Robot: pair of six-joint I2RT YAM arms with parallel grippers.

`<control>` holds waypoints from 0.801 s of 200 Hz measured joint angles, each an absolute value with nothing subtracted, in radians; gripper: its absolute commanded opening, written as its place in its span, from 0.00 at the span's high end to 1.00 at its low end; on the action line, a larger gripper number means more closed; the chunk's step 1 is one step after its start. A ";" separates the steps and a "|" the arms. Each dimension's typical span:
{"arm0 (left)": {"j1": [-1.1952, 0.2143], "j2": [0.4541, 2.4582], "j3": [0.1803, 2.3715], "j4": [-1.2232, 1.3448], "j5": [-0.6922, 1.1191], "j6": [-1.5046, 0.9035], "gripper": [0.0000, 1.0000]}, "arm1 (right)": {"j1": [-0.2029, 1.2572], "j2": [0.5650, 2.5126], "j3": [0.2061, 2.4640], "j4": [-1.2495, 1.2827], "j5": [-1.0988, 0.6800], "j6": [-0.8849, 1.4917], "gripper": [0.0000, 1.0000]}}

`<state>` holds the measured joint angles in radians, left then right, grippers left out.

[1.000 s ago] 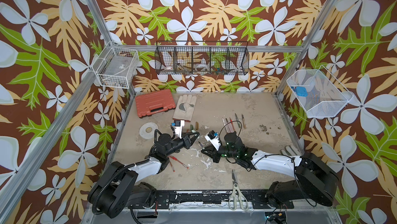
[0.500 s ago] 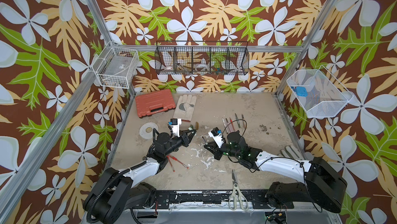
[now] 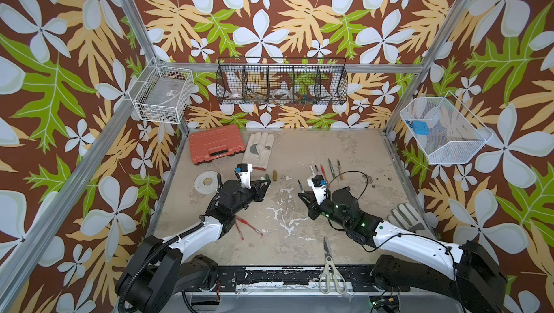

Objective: Remove pen caps from pens
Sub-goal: Place the pen cap at the center of the table.

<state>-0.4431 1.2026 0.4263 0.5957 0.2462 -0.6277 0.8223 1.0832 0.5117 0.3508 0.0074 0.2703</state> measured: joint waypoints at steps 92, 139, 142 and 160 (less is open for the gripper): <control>-0.443 1.383 0.553 0.353 0.102 -0.621 1.00 | 0.698 1.024 0.479 0.276 0.208 0.341 1.00; -0.443 1.491 0.600 0.307 0.106 -0.602 1.00 | 0.661 1.040 0.479 0.250 0.171 0.371 1.00; -0.443 1.495 0.603 0.303 0.107 -0.601 1.00 | 0.661 1.042 0.479 0.250 0.167 0.373 1.00; -0.443 1.527 0.622 0.294 0.107 -0.601 1.00 | 0.656 1.054 0.484 0.245 0.162 0.385 1.00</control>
<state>-0.4435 1.5269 0.6216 0.2939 0.1066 -0.6006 0.6556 1.0538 0.4839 0.2447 0.1619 0.3847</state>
